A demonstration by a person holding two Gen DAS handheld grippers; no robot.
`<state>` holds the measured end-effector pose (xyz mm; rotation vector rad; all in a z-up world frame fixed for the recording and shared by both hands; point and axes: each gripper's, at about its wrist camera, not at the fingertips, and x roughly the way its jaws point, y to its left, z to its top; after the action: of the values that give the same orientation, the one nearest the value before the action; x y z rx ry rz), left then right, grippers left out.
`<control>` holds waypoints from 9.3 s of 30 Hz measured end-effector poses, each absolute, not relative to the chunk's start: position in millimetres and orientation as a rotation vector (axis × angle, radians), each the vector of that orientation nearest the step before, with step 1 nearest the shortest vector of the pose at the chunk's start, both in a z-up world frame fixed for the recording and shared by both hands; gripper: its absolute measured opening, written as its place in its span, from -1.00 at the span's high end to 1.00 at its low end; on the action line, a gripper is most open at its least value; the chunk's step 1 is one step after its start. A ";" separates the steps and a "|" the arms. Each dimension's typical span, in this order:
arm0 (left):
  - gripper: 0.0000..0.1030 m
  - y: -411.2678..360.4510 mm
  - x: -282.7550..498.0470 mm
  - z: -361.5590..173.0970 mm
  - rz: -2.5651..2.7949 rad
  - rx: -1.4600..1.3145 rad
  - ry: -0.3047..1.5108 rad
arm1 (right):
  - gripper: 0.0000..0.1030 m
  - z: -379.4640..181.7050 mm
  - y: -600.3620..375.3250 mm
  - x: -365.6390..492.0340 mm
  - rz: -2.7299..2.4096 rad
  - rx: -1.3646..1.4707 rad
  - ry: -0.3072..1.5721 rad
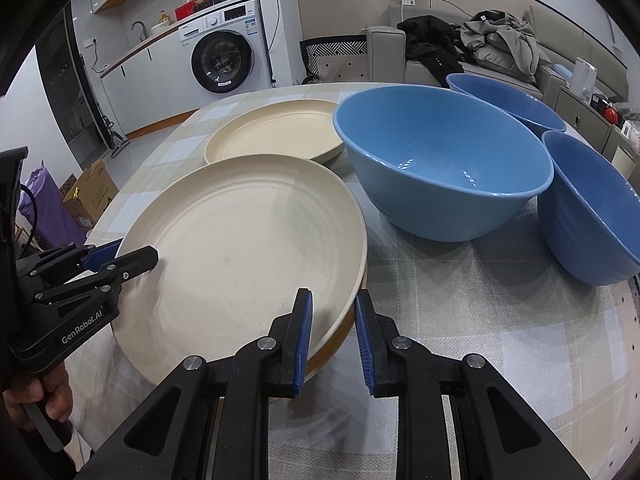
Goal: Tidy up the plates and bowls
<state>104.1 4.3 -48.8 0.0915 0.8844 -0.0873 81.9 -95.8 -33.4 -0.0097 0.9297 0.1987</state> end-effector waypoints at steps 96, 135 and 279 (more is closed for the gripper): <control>-0.97 55.1 180.3 17.4 0.033 -0.068 0.835 | -0.96 77.9 -95.3 150.1 0.366 0.041 0.692; -0.93 72.4 291.3 -3.0 0.036 -0.162 0.926 | -0.96 54.5 -79.6 304.8 0.352 -0.095 0.948; 0.56 16.2 70.6 29.2 -0.071 -0.072 0.840 | 0.57 38.5 -109.4 113.6 0.386 -0.009 0.923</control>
<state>70.6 16.2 29.2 -0.0717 0.8404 -0.0707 113.6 -109.4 38.5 -0.0085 0.9233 0.3863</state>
